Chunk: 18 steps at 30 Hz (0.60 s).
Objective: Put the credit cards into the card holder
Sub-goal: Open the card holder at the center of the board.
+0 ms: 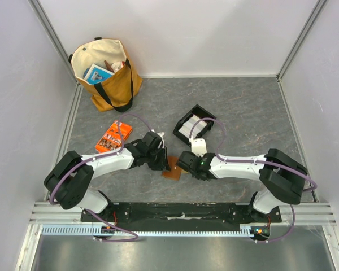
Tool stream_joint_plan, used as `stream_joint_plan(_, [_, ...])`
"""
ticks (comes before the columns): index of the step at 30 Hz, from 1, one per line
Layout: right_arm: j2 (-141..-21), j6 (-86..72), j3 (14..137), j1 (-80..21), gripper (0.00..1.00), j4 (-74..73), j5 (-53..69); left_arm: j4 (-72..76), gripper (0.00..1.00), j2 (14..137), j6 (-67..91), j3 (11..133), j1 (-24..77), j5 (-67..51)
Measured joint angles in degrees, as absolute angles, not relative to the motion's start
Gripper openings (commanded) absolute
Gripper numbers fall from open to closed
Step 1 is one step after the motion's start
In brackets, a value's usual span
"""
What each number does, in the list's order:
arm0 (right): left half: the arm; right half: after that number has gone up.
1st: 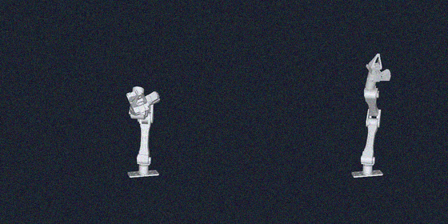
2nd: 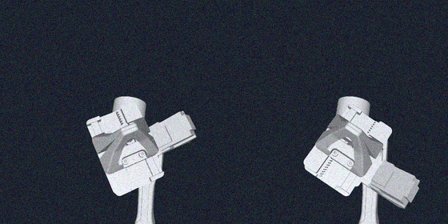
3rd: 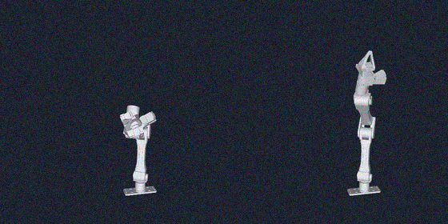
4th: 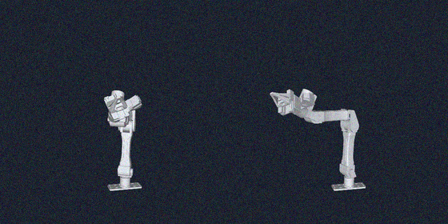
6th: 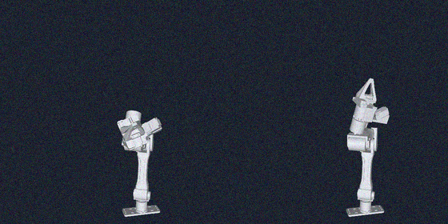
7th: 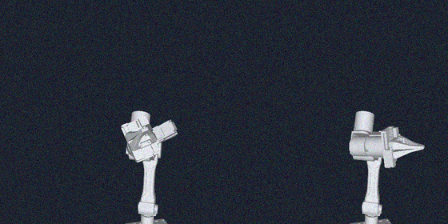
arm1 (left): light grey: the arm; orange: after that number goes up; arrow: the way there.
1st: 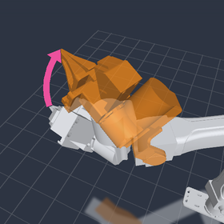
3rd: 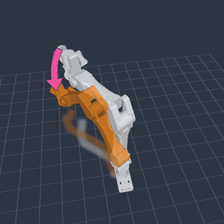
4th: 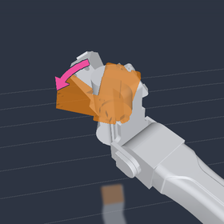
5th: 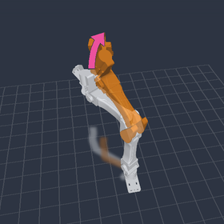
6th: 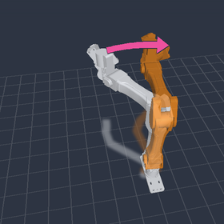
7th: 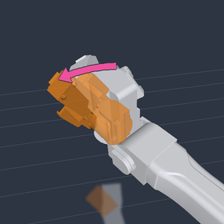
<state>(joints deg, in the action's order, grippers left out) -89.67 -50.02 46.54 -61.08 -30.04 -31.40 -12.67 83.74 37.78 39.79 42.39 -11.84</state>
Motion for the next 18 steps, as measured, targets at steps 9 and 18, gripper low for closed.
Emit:
stream_joint_plan(9, [-82.52, -49.89, 47.05, -61.67, 0.17, -32.91, -29.54, -12.71, 0.28, 82.76, 39.27, 39.18, 42.50, -10.59])
stream_joint_plan(18, [-78.83, -49.01, 48.71, -61.67, 0.15, -20.99, -21.82, -12.67, 0.28, 82.76, 40.16, 39.13, 42.50, -10.57])
